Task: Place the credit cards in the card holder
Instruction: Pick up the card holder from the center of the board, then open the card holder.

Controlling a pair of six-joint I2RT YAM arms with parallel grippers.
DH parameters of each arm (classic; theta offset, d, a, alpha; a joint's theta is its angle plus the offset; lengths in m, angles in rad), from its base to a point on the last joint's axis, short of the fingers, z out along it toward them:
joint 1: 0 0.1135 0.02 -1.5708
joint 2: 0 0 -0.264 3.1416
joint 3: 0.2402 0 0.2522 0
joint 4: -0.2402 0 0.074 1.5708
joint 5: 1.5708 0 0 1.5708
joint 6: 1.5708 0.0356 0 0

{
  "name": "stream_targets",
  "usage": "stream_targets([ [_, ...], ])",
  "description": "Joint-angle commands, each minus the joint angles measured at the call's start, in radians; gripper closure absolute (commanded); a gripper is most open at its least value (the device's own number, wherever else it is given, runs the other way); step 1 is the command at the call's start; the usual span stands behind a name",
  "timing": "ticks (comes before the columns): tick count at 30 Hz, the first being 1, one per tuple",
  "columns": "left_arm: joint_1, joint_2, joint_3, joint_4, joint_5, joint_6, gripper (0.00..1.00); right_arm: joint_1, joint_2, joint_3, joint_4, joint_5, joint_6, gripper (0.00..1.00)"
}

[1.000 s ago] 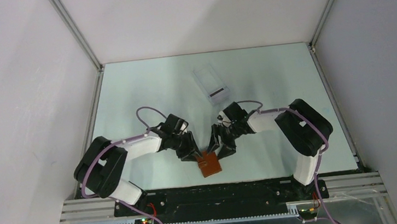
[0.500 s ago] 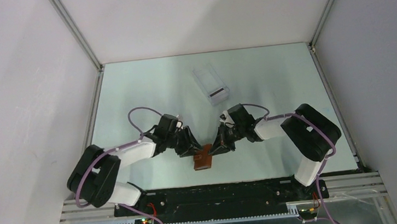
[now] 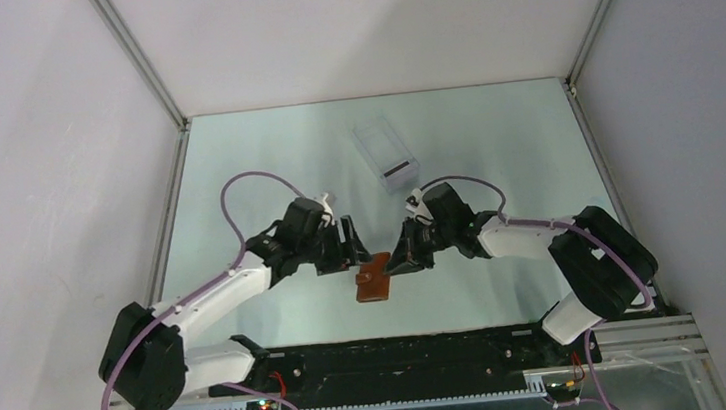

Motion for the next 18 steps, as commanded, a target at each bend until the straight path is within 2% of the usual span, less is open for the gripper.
stream_targets([
  [1,-0.085,0.042,0.089,-0.111,-0.104,0.094,0.27,0.008,-0.052,0.031,-0.074,0.042,-0.028,1.00],
  [14,-0.196,0.155,0.135,-0.158,-0.196,0.093,0.31,0.009,-0.063,0.097,-0.179,0.057,-0.047,1.00],
  [18,-0.198,0.180,0.135,-0.183,-0.271,0.061,0.44,0.010,-0.067,0.102,-0.193,0.052,-0.053,1.00],
])
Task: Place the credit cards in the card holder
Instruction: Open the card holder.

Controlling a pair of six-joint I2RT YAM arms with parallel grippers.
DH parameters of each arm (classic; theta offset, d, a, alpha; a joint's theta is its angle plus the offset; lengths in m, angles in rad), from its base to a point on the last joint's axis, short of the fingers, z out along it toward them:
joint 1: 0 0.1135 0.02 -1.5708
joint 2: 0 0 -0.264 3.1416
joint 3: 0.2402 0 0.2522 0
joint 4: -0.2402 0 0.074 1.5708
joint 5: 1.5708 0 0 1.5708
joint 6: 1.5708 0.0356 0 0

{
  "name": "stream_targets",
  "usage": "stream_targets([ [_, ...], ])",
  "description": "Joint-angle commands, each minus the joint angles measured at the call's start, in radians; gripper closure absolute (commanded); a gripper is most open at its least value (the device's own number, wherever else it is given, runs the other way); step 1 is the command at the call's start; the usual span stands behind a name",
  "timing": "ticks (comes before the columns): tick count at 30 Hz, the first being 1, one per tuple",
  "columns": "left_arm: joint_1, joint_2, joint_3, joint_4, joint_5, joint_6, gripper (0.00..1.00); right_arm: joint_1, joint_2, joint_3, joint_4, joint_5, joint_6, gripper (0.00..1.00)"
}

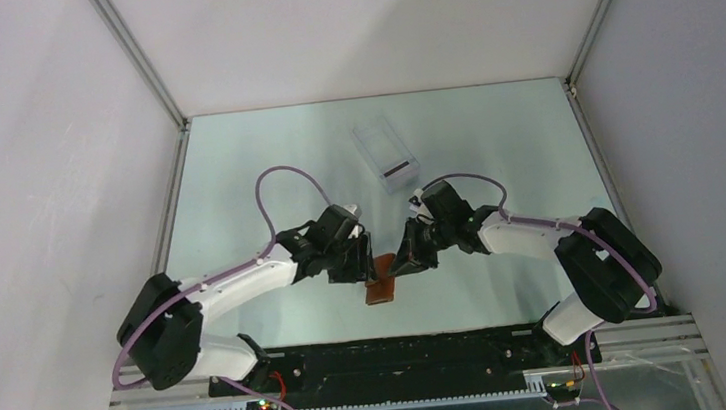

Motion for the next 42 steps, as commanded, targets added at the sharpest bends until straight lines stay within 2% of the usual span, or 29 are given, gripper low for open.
stream_targets([
  [1,-0.009,0.035,0.033,-0.050,-0.112,-0.019,0.46,0.007,-0.041,0.051,-0.007,-0.013,-0.011,1.00],
  [14,-0.006,0.080,0.071,-0.232,-0.258,-0.022,0.60,0.002,-0.109,0.050,-0.086,0.001,-0.039,1.00],
  [17,0.008,0.087,0.061,-0.243,-0.260,-0.022,0.67,-0.002,-0.121,0.051,-0.099,0.000,-0.048,1.00],
  [21,0.029,0.094,0.053,-0.245,-0.247,-0.021,0.70,-0.007,-0.143,0.051,-0.115,-0.004,-0.062,1.00],
  [24,0.037,0.088,0.058,-0.243,-0.235,-0.016,0.65,-0.012,-0.157,0.051,-0.134,-0.006,-0.075,1.00],
  [28,0.045,0.062,0.078,-0.230,-0.181,0.004,0.52,-0.019,-0.168,0.051,-0.146,-0.016,-0.094,1.00],
  [34,0.111,-0.083,0.052,-0.186,-0.040,0.005,0.35,-0.039,-0.190,0.050,-0.177,-0.017,-0.114,1.00],
  [37,0.139,-0.186,0.044,-0.157,0.023,0.015,0.31,-0.048,-0.193,0.051,-0.187,-0.023,-0.121,1.00],
  [42,0.140,-0.242,0.071,-0.135,0.117,0.036,0.29,-0.047,-0.191,0.051,-0.191,-0.031,-0.123,1.00],
])
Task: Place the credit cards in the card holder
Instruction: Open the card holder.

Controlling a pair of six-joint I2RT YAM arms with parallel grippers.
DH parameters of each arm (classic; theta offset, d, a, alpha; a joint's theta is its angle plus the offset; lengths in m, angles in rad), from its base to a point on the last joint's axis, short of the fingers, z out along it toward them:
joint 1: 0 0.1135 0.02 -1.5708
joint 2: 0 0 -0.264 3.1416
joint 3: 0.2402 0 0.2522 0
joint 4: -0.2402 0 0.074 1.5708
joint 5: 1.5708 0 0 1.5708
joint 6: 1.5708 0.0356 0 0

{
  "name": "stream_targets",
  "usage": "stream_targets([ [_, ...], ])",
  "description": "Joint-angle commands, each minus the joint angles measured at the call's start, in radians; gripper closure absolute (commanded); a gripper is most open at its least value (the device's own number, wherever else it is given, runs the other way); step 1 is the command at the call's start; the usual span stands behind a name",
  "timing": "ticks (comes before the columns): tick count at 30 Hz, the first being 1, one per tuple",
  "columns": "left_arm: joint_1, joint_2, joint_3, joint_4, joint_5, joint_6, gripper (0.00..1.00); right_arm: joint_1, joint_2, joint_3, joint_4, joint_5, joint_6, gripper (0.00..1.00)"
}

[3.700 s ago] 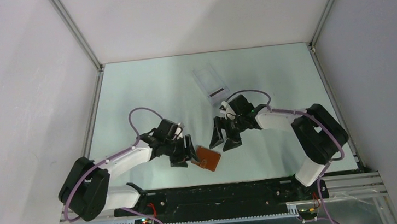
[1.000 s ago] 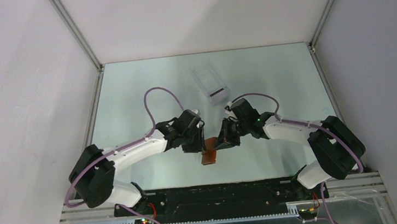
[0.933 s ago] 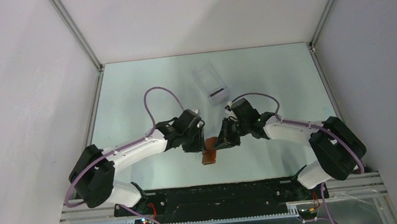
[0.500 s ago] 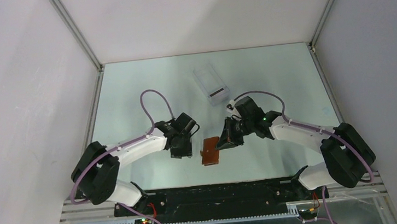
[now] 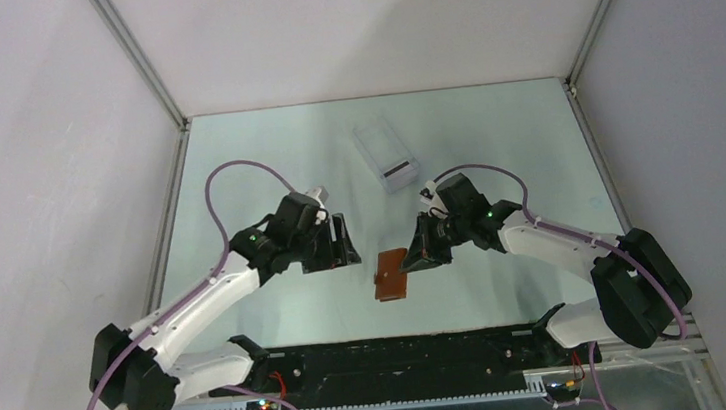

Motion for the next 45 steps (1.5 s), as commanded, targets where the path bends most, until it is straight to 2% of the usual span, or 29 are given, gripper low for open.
stream_targets([
  [1,-0.006,-0.022,0.029,0.040,0.117,0.039,0.29,-0.001,-0.030,0.038,-0.011,-0.030,-0.015,1.00],
  [6,-0.056,0.050,0.057,0.044,0.140,0.057,0.29,-0.003,-0.031,0.037,-0.010,-0.033,-0.013,1.00],
  [12,-0.116,0.134,0.088,0.043,0.098,0.055,0.31,-0.002,-0.029,0.038,-0.010,-0.038,-0.012,1.00],
  [18,-0.133,0.203,0.104,0.042,0.059,0.065,0.42,-0.004,-0.025,0.038,-0.005,-0.046,-0.013,1.00],
  [22,-0.135,0.236,0.103,0.042,0.045,0.070,0.55,-0.003,-0.030,0.038,-0.008,-0.043,-0.013,1.00],
  [28,-0.135,0.271,0.092,0.042,0.030,0.065,0.64,-0.006,-0.032,0.038,-0.003,-0.046,-0.008,1.00],
  [31,-0.136,0.278,0.090,0.045,0.028,0.064,0.63,-0.005,-0.032,0.038,-0.002,-0.048,-0.006,1.00],
  [34,-0.136,0.285,0.088,0.058,0.045,0.066,0.56,-0.004,-0.032,0.038,-0.001,-0.049,-0.006,1.00],
  [37,-0.135,0.289,0.082,0.084,0.075,0.063,0.57,-0.005,-0.034,0.038,0.002,-0.052,-0.007,1.00],
  [41,-0.135,0.300,0.071,0.114,0.108,0.057,0.63,-0.006,-0.036,0.038,0.001,-0.054,-0.007,1.00],
  [45,-0.136,0.304,0.059,0.131,0.121,0.050,0.75,-0.008,-0.038,0.037,0.002,-0.056,-0.004,1.00],
])
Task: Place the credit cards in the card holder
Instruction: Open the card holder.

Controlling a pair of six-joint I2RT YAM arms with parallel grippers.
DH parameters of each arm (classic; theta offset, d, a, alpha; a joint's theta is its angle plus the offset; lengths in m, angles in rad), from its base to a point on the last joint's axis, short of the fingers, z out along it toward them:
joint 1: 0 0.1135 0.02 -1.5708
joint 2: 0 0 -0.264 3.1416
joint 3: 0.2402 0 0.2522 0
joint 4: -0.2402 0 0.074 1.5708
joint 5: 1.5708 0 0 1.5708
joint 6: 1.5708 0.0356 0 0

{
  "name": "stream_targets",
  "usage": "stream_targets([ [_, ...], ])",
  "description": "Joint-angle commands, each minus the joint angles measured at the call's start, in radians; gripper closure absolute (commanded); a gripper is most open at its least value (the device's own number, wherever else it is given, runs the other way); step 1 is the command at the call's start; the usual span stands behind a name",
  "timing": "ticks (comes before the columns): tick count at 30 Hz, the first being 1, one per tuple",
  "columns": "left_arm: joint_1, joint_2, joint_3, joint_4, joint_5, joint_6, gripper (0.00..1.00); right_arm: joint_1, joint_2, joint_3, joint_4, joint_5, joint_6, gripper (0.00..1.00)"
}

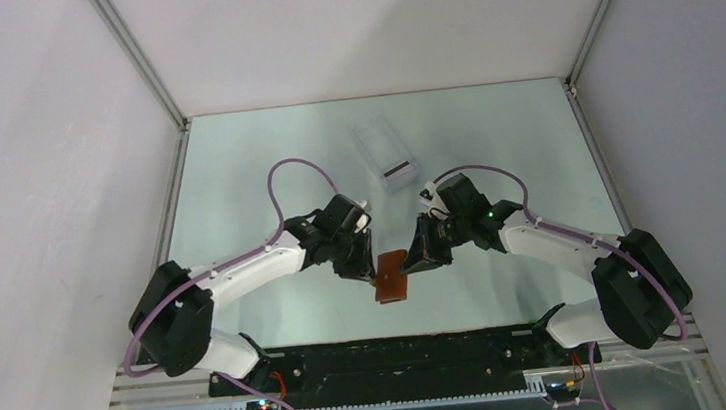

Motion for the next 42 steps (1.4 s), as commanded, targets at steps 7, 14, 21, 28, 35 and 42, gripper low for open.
stream_targets([
  [7,-0.003,-0.028,-0.029,0.048,0.024,-0.010,1.00,-0.013,-0.040,0.037,0.018,-0.029,0.003,1.00],
  [14,0.002,-0.124,-0.038,0.044,-0.032,-0.017,1.00,-0.027,-0.036,0.038,0.025,-0.035,0.006,0.83],
  [21,0.014,-0.285,0.017,-0.049,-0.169,0.034,1.00,-0.087,-0.092,0.038,0.012,0.003,-0.003,0.28],
  [28,0.014,-0.325,0.129,-0.103,-0.108,0.172,1.00,-0.159,-0.182,0.038,-0.054,0.020,-0.135,0.06],
  [35,0.015,-0.286,0.272,-0.206,0.088,0.323,1.00,-0.165,-0.301,0.058,-0.026,0.072,-0.313,0.01],
  [42,0.015,-0.297,0.370,-0.276,0.338,0.388,1.00,-0.111,-0.423,0.056,0.014,0.073,-0.623,0.01],
])
